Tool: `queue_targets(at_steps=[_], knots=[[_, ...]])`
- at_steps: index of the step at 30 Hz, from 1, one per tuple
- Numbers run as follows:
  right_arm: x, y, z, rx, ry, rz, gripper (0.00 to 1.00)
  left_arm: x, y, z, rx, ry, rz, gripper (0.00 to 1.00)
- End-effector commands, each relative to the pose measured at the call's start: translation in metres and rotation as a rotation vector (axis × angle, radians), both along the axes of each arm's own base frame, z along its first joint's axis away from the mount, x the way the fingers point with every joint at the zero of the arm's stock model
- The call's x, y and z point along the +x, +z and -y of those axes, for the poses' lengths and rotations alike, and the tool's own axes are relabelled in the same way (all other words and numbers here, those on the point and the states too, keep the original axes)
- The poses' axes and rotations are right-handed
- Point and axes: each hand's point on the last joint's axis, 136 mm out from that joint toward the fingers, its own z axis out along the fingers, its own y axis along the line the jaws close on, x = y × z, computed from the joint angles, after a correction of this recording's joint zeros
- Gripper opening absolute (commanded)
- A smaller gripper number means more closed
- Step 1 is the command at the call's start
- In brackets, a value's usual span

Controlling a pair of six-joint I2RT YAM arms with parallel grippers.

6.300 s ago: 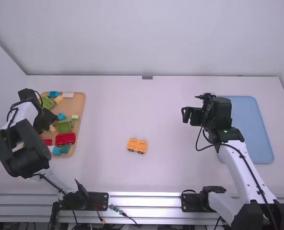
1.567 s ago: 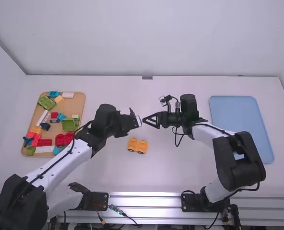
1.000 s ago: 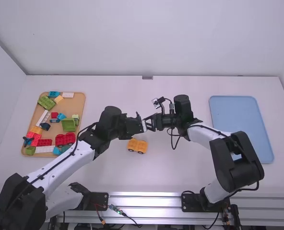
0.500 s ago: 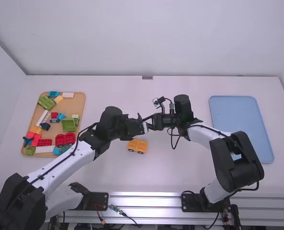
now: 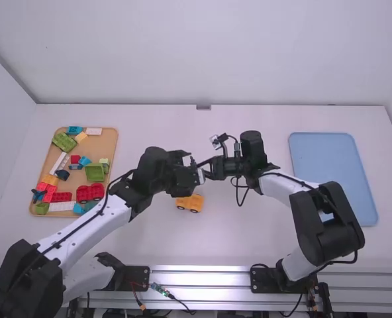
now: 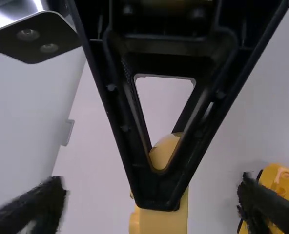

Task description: Assemble lego blocks to make yellow taxi

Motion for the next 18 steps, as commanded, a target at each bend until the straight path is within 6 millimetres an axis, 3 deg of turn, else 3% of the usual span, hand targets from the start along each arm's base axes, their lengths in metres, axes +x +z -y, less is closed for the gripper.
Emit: queue_targets(at_steps=[1,5,11,18], knots=[[0.007,0.006,-0.003,0.004,0.002,0.054,0.27,-0.002,0.004,0.000,-0.016,0.000,0.003,0.99],[0.012,0.007,0.000,0.000,0.006,0.162,0.27,0.001,0.016,-0.005,-0.071,0.074,-0.022,0.99],[0.024,0.013,0.015,-0.038,0.032,0.369,0.25,-0.007,0.039,-0.007,-0.099,0.033,-0.064,0.99],[0.010,0.021,0.036,-0.114,0.138,0.622,0.24,-0.025,0.073,-0.005,-0.196,-0.153,-0.171,0.99]])
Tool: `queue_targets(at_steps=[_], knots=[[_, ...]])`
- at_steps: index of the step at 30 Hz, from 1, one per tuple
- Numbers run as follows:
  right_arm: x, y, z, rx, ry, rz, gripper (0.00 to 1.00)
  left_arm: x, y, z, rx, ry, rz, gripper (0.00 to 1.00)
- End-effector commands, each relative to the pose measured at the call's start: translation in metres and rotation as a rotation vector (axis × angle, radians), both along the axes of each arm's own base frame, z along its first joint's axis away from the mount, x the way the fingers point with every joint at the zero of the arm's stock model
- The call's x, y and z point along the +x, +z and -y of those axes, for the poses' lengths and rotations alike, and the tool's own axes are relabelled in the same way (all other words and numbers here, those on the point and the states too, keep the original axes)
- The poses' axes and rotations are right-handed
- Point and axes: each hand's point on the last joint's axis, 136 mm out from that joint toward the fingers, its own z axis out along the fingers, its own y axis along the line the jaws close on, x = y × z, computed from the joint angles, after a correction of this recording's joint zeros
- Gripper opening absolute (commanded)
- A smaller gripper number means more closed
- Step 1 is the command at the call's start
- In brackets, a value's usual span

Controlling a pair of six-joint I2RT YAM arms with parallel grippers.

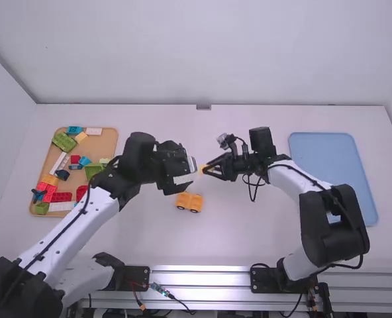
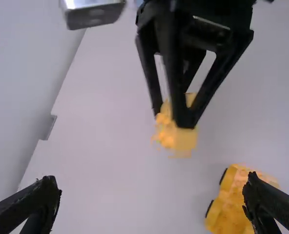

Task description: Assemble lego blocks to make yellow taxi

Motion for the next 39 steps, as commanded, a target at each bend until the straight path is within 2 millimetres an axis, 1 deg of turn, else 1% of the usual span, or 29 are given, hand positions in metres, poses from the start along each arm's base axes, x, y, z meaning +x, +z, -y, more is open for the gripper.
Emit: queue_targets(at_steps=[1,2,4,6,9,10,12,15,20,24,35,37,38,39], knots=[[0.001,0.034,0.000,0.017,0.113,0.359,0.24,-0.014,0.031,0.012,-0.115,-0.155,0.002,0.99],[-0.002,0.036,0.001,0.013,0.125,0.378,0.24,-0.015,0.032,0.011,-0.121,-0.166,-0.005,0.99],[-0.012,0.046,0.004,-0.003,0.168,0.460,0.24,-0.015,0.038,0.010,-0.161,-0.193,-0.047,0.99],[-0.017,0.051,0.006,-0.022,0.193,0.521,0.23,-0.014,0.038,0.012,-0.189,-0.215,-0.085,0.99],[-0.027,0.060,0.004,-0.047,0.239,0.624,0.20,-0.013,0.032,0.018,-0.215,-0.252,-0.154,0.99],[-0.030,0.060,0.004,-0.072,0.247,0.651,0.20,-0.009,0.028,0.019,-0.211,-0.246,-0.184,0.99],[-0.032,0.062,0.002,-0.129,0.248,0.693,0.17,-0.006,0.020,0.020,-0.203,-0.243,-0.248,0.99],[-0.032,0.062,-0.002,-0.166,0.247,0.724,0.14,-0.011,0.016,0.027,-0.216,-0.306,-0.303,0.99],[-0.032,0.059,-0.010,-0.196,0.251,0.732,0.11,-0.010,0.011,0.030,-0.231,-0.343,-0.366,0.99],[-0.030,0.056,-0.010,-0.191,0.252,0.725,0.11,-0.012,0.007,0.034,-0.224,-0.353,-0.380,0.99],[-0.031,0.062,-0.014,-0.157,0.252,0.726,0.10,-0.016,-0.003,0.037,-0.213,-0.375,-0.367,1.00],[-0.032,0.062,-0.014,-0.156,0.253,0.724,0.10,-0.015,-0.004,0.037,-0.213,-0.376,-0.364,0.98],[-0.033,0.063,-0.014,-0.146,0.257,0.723,0.09,-0.014,-0.004,0.037,-0.214,-0.373,-0.362,0.94],[-0.034,0.064,-0.015,-0.139,0.260,0.722,0.10,-0.015,-0.005,0.037,-0.213,-0.375,-0.363,0.93]])
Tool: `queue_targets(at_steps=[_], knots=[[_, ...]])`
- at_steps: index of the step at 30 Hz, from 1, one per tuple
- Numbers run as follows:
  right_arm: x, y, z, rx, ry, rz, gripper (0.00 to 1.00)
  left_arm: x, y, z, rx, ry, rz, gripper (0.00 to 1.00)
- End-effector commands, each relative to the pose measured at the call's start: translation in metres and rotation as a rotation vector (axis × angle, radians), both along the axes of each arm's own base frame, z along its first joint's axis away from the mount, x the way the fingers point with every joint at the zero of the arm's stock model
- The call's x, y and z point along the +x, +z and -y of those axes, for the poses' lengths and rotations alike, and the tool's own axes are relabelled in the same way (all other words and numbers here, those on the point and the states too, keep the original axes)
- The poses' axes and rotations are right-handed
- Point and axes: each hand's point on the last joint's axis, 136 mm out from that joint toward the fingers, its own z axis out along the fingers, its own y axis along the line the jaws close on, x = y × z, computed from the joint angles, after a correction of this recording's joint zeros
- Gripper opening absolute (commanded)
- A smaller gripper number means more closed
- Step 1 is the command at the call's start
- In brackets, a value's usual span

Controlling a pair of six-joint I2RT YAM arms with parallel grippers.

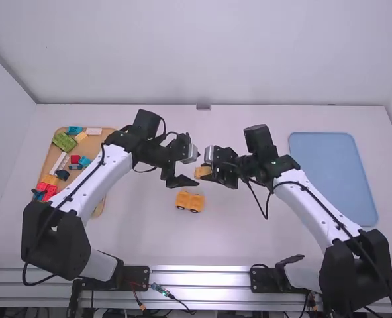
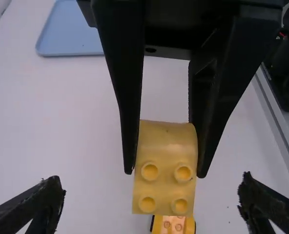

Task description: Assemble lego blocks to make yellow taxi

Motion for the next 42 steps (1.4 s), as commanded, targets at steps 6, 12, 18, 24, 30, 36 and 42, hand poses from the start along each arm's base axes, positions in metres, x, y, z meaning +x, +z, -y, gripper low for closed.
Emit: queue_targets(at_steps=[6,12,18,24,30,36,42], knots=[[0.001,0.013,-0.004,0.038,0.022,0.007,0.09,-0.009,-0.005,0.005,-0.019,-0.033,-0.024,0.91],[0.001,0.013,-0.004,0.038,0.022,0.006,0.09,-0.013,-0.007,0.006,-0.016,-0.040,-0.036,0.85],[0.001,0.012,-0.004,0.038,0.022,0.006,0.08,-0.017,-0.012,0.009,-0.015,-0.055,-0.034,0.75],[0.001,0.012,-0.004,0.038,0.022,0.006,0.08,-0.013,-0.017,0.006,0.020,-0.036,-0.025,0.61],[0.001,0.012,-0.004,0.037,0.022,0.006,0.08,-0.012,-0.017,0.006,0.019,-0.035,-0.021,0.50],[0.001,0.012,-0.004,0.038,0.022,0.006,0.09,-0.011,-0.016,0.007,0.016,-0.036,-0.015,0.33],[0.001,0.012,-0.004,0.037,0.022,0.005,0.09,-0.011,-0.016,0.006,0.017,-0.033,-0.014,0.20]])
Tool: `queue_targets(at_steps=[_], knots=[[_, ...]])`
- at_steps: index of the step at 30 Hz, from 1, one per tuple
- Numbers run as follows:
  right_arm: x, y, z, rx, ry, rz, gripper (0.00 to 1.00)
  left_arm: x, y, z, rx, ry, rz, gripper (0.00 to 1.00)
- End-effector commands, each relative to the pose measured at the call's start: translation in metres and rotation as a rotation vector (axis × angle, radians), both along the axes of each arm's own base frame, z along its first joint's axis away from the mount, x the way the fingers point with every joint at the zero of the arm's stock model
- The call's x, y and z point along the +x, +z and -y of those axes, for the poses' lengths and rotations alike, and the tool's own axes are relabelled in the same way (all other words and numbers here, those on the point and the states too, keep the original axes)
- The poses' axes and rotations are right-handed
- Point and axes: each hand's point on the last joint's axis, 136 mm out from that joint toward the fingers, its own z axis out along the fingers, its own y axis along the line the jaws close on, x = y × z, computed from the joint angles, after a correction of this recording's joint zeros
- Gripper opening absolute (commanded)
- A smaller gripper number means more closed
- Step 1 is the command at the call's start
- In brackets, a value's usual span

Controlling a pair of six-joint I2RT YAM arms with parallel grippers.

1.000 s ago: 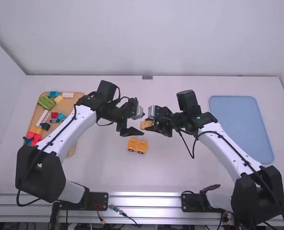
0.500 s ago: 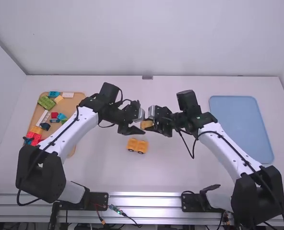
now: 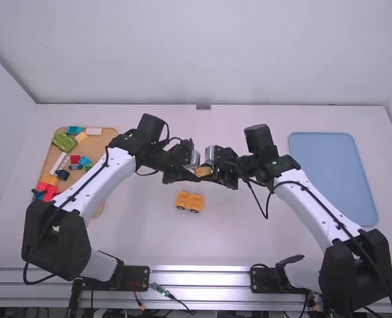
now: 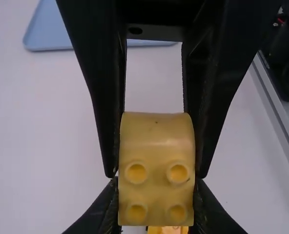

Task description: Assemble lego blocks to make yellow taxi

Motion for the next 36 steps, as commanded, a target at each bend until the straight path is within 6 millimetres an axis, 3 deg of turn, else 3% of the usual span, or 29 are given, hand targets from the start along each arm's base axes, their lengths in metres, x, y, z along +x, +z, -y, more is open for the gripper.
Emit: queue_targets(at_steps=[1,4,5,8,9,10,11,13,18,21,28,31,34,36], knots=[[0.004,0.010,-0.003,0.018,0.011,0.023,0.11,-0.005,-0.003,0.003,-0.010,-0.010,-0.027,0.16],[0.004,0.010,-0.003,0.019,0.012,0.023,0.16,-0.005,-0.003,0.003,-0.008,-0.010,-0.027,0.13],[0.004,0.010,-0.003,0.019,0.012,0.023,0.28,-0.004,-0.004,0.002,-0.002,-0.007,-0.026,0.11],[0.004,0.010,-0.003,0.018,0.011,0.023,0.47,-0.004,-0.004,0.002,0.002,-0.005,-0.024,0.06],[0.004,0.010,-0.003,0.018,0.011,0.023,0.62,-0.004,-0.005,0.001,0.005,-0.003,-0.023,0.04],[0.004,0.010,-0.003,0.018,0.011,0.023,0.72,-0.003,-0.005,0.001,0.010,-0.001,-0.021,0.03],[0.004,0.010,-0.003,0.018,0.011,0.024,0.75,-0.003,-0.006,0.000,0.012,0.000,-0.019,0.03],[0.004,0.009,-0.002,0.017,0.009,0.020,0.97,-0.001,-0.008,-0.002,0.025,0.008,-0.014,0.02],[0.016,0.006,0.010,-0.006,-0.066,-0.009,1.00,0.004,-0.014,-0.008,0.072,0.037,-0.006,0.02],[0.034,0.001,0.030,-0.036,-0.204,-0.073,1.00,0.008,-0.023,-0.017,0.140,0.070,-0.002,0.02],[0.081,-0.013,0.094,-0.085,-0.639,-0.268,0.99,0.012,-0.037,-0.029,0.246,0.109,0.007,0.02],[0.102,-0.029,0.137,-0.129,-0.916,-0.344,0.99,0.014,-0.041,-0.027,0.241,0.108,0.029,0.01],[0.109,-0.042,0.161,-0.161,-1.091,-0.363,1.00,0.015,-0.053,-0.019,0.257,0.097,0.046,0.02],[0.107,-0.045,0.165,-0.162,-1.126,-0.360,0.99,0.018,-0.060,-0.014,0.274,0.116,0.036,0.01]])
